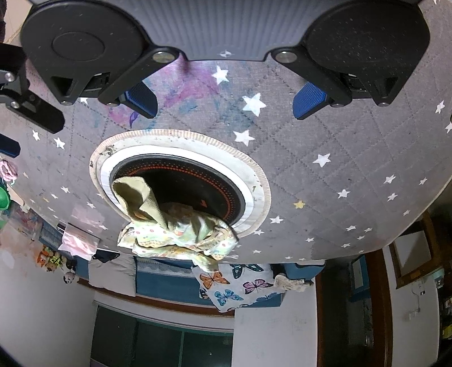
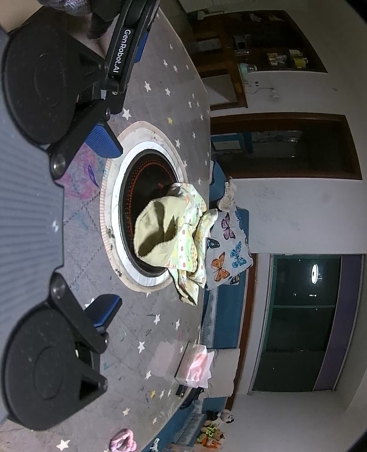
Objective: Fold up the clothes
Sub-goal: 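Move both tools toward the crumpled printed shirt on the hob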
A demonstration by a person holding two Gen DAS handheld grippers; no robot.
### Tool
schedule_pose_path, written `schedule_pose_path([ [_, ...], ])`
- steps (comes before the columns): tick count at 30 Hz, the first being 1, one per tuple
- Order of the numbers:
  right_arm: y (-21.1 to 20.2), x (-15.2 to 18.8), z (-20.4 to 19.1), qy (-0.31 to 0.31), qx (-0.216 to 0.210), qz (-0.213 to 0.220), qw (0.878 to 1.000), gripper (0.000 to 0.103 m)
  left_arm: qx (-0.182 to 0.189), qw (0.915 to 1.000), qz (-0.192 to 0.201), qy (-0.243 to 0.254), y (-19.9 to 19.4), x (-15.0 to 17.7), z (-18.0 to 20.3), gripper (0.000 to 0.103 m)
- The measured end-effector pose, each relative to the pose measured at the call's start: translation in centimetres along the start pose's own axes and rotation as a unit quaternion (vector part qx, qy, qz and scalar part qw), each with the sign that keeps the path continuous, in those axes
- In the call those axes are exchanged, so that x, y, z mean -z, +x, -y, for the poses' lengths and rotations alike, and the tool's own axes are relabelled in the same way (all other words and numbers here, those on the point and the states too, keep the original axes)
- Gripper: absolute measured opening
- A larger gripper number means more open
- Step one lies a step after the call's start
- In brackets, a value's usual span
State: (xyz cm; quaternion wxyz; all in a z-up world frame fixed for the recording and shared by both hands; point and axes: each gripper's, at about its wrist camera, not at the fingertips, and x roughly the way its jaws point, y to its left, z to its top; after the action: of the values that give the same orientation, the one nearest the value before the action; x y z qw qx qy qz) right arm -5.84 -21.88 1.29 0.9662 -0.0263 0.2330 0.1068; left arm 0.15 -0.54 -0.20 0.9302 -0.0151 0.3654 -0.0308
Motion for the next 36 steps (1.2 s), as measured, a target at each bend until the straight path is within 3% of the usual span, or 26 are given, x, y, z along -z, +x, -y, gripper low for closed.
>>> schedule_pose_path([
  [16,3.1,-1.0,0.2,-0.007,-0.005,-0.034,0.999,0.103,0.006,0.9999,0.005,-0.009,1.5,-2.0,-0.2,0.103],
  [36,8.3,-2.2,1.5,-0.021,-0.006,-0.080,0.997,0.103,-0.013,0.9995,-0.029,-0.005,6.4,-4.6,0.4,0.103],
])
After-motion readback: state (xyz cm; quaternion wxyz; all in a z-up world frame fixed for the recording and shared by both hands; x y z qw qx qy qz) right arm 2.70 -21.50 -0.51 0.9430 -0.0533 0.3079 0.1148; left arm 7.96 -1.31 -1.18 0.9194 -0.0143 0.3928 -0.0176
